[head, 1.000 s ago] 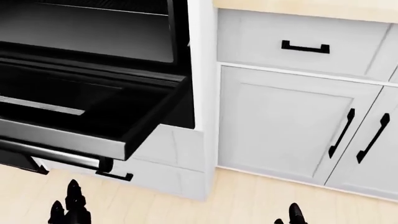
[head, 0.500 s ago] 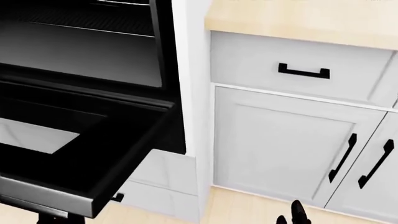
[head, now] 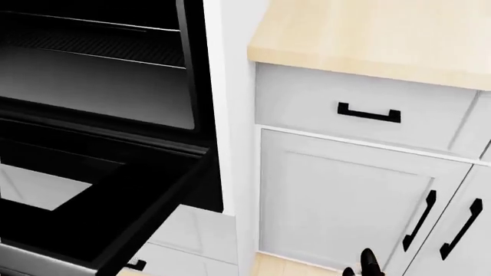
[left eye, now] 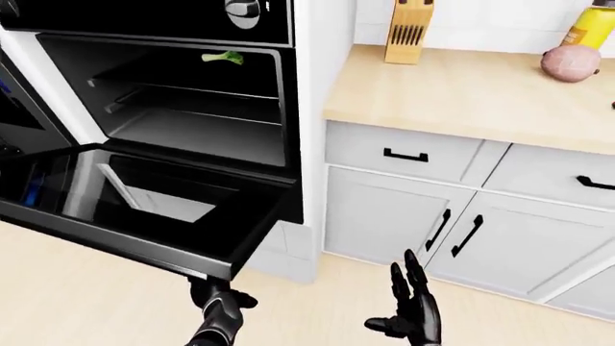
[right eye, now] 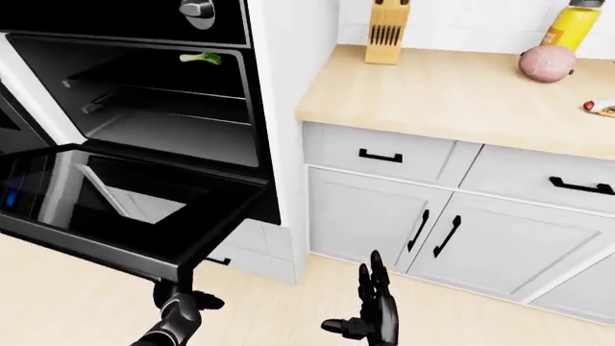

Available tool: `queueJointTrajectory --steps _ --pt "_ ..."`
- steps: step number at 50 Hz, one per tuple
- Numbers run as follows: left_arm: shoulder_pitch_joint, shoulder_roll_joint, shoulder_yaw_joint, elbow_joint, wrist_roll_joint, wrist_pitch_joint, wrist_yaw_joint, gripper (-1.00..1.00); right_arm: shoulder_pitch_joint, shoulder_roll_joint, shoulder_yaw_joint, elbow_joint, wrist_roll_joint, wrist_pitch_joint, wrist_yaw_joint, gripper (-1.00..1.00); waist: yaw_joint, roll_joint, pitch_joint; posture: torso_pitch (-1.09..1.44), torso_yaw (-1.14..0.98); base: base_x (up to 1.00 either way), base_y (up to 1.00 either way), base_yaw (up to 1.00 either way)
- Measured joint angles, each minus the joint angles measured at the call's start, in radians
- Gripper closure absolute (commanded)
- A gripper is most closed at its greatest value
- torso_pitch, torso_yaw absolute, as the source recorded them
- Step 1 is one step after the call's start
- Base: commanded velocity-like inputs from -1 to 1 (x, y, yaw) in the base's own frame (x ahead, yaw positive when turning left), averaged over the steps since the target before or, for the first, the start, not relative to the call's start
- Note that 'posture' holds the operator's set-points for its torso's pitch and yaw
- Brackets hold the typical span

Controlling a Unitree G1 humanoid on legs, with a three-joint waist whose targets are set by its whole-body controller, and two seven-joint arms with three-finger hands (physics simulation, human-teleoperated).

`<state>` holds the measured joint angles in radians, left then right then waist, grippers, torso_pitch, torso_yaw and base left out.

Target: Close the oven door.

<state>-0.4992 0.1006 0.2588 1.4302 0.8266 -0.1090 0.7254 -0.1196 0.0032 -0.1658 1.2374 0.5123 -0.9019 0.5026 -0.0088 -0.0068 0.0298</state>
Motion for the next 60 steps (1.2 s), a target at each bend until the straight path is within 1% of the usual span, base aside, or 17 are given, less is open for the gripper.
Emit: queueJointTrajectory --steps 3,5,9,12,14,17,19,22,24,25,26,30,38,44,51,54,60 --pt "-0.001 -0.008 -0.004 0.005 0.005 -0.006 -0.006 -1.00 0.006 -0.004 -0.004 -0.003 0.006 -0.002 -0.011 -1.00 -0.009 -0.021 -0.005 0.00 0.00 0.21 0.00 0.00" --pt "-0.002 -0.005 -0.003 0.003 0.006 -0.007 -0.006 -1.00 0.006 -0.004 -0.002 -0.011 0.005 -0.004 -0.015 -1.00 -0.008 -0.010 -0.006 0.00 0.00 0.21 0.00 0.00" --pt "-0.005 0.000 -0.001 -0.003 0.005 -0.008 -0.002 -1.00 0.002 -0.002 0.002 -0.014 0.000 -0.004 -0.015 -1.00 -0.011 0.044 0.004 0.00 0.00 0.21 0.00 0.00" --pt "-0.006 0.001 -0.001 -0.003 0.004 -0.007 0.000 -1.00 0.004 -0.001 0.002 -0.009 -0.002 -0.002 -0.014 -1.00 -0.014 0.106 -0.005 0.00 0.00 0.22 0.00 0.00" --pt "-0.004 0.012 0.000 -0.005 0.005 -0.003 -0.001 -1.00 0.002 0.012 0.007 -0.005 -0.005 0.005 -0.014 -1.00 0.001 0.097 -0.006 0.00 0.00 0.21 0.00 0.00" --pt "0.009 0.017 0.004 0.001 0.007 0.008 0.006 -1.00 0.003 0.017 0.017 0.000 -0.015 0.015 -0.008 -1.00 0.010 0.098 -0.007 0.00 0.00 0.20 0.00 0.00" --pt "0.008 0.015 0.004 0.003 0.009 0.012 0.008 -1.00 0.002 0.012 0.016 -0.006 -0.019 0.014 -0.009 -1.00 0.007 0.084 -0.006 0.00 0.00 0.00 0.00 0.00" --pt "0.000 0.014 0.002 -0.006 0.013 0.010 0.009 -1.00 -0.008 0.007 0.014 -0.022 -0.021 0.006 -0.013 -1.00 -0.003 0.045 0.009 0.00 0.00 0.00 0.00 0.00" --pt "-0.002 0.014 0.002 -0.007 0.015 0.008 0.009 -1.00 -0.007 0.007 0.013 -0.024 -0.020 0.002 -0.014 -1.00 -0.005 0.003 0.009 0.00 0.00 0.00 0.00 0.00" --pt "-0.002 0.010 0.002 -0.007 0.015 0.008 0.008 -1.00 -0.007 0.004 0.012 -0.021 -0.020 0.002 -0.015 -1.00 -0.009 -0.009 0.008 0.00 0.00 0.00 0.00 0.00" --pt "0.001 0.001 0.000 -0.004 0.016 0.007 0.005 -1.00 -0.005 -0.001 0.009 -0.018 -0.018 0.004 -0.016 -1.00 -0.012 0.000 0.012 0.00 0.00 0.00 0.00 0.00" --pt "0.005 -0.007 -0.002 0.012 0.019 0.005 -0.005 -1.00 0.004 -0.002 0.001 -0.005 -0.011 0.008 -0.025 -1.00 -0.019 0.024 -0.009 0.00 0.00 0.00 0.00 0.00" --pt "0.004 -0.001 0.000 0.001 0.016 0.002 0.004 -1.00 -0.002 0.003 0.017 -0.027 -0.024 0.006 -0.030 -1.00 -0.020 0.044 -0.036 0.00 0.00 0.00 0.00 0.00" --pt "-0.005 -0.008 -0.004 0.003 0.017 -0.002 -0.004 -1.00 0.018 0.000 0.009 -0.021 -0.037 0.012 -0.050 -1.00 -0.012 0.042 -0.041 0.00 0.00 0.00 0.00 0.34" --pt "0.005 0.026 0.007 -0.009 0.013 0.001 0.009 -1.00 -0.009 0.011 0.026 -0.024 -0.041 0.020 -0.030 -1.00 0.012 0.000 -0.009 0.00 0.00 0.00 0.00 0.71" --pt "0.013 0.013 0.008 0.011 0.005 0.015 0.009 -1.00 -0.020 0.004 0.019 -0.033 -0.042 0.019 -0.020 -1.00 0.005 0.026 -0.014 0.00 0.00 0.00 0.00 0.00" --pt "-0.002 -0.002 -0.004 0.000 0.015 -0.002 -0.003 -1.00 0.000 0.000 0.005 -0.010 -0.022 0.013 -0.021 -1.00 -0.019 0.039 -0.021 0.00 0.00 0.00 0.00 0.00"
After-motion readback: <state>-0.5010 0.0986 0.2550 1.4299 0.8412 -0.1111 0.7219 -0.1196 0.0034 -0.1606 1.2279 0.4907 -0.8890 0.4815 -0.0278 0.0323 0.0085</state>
